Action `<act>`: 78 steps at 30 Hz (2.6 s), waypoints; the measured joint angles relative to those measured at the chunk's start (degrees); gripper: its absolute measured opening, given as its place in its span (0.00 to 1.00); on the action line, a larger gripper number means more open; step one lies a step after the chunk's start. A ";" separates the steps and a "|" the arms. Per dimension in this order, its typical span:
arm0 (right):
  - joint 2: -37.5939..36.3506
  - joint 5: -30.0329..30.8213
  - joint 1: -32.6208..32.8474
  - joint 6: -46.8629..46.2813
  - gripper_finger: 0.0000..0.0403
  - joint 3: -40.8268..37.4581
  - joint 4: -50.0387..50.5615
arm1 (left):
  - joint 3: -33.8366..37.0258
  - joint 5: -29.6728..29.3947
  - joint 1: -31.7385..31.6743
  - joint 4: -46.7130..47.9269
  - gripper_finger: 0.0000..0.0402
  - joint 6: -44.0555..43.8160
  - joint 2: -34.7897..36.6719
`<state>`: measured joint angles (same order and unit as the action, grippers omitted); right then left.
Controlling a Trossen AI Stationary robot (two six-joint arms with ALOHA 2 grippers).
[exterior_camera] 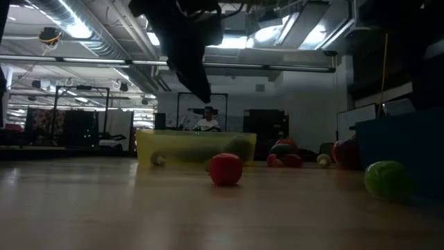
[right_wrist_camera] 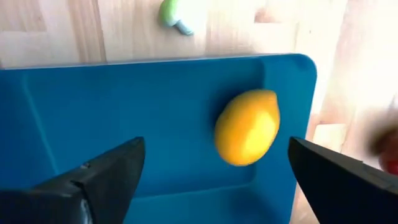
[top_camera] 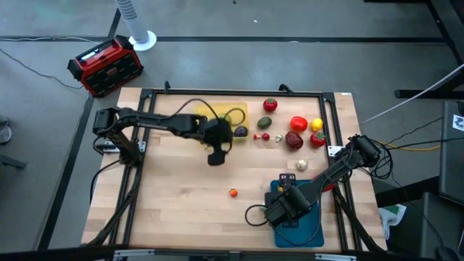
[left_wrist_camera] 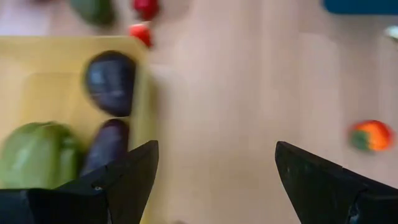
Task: Sort produce into baskets
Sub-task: Put the tomato into the blue bin
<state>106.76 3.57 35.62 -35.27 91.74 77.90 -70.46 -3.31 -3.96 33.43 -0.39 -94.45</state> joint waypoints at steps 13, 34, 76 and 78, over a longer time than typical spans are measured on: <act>0.00 7.22 0.00 0.13 0.97 0.00 -0.33 | 2.55 0.04 16.42 -9.45 0.80 -2.57 -2.73; -0.02 8.94 -0.02 2.78 0.97 0.00 -4.77 | 3.39 -0.39 19.62 -22.61 0.80 -0.81 -18.00; -9.06 15.32 -0.02 0.63 0.97 0.02 8.49 | -5.18 -0.26 16.93 -54.61 0.30 1.23 -19.29; -9.24 15.93 -0.02 0.61 0.97 0.02 8.68 | -5.20 -0.26 16.93 -56.91 0.30 1.22 -19.73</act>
<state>97.52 19.50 35.59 -34.65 91.77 86.58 -75.66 -3.57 12.97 -23.48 0.83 -114.19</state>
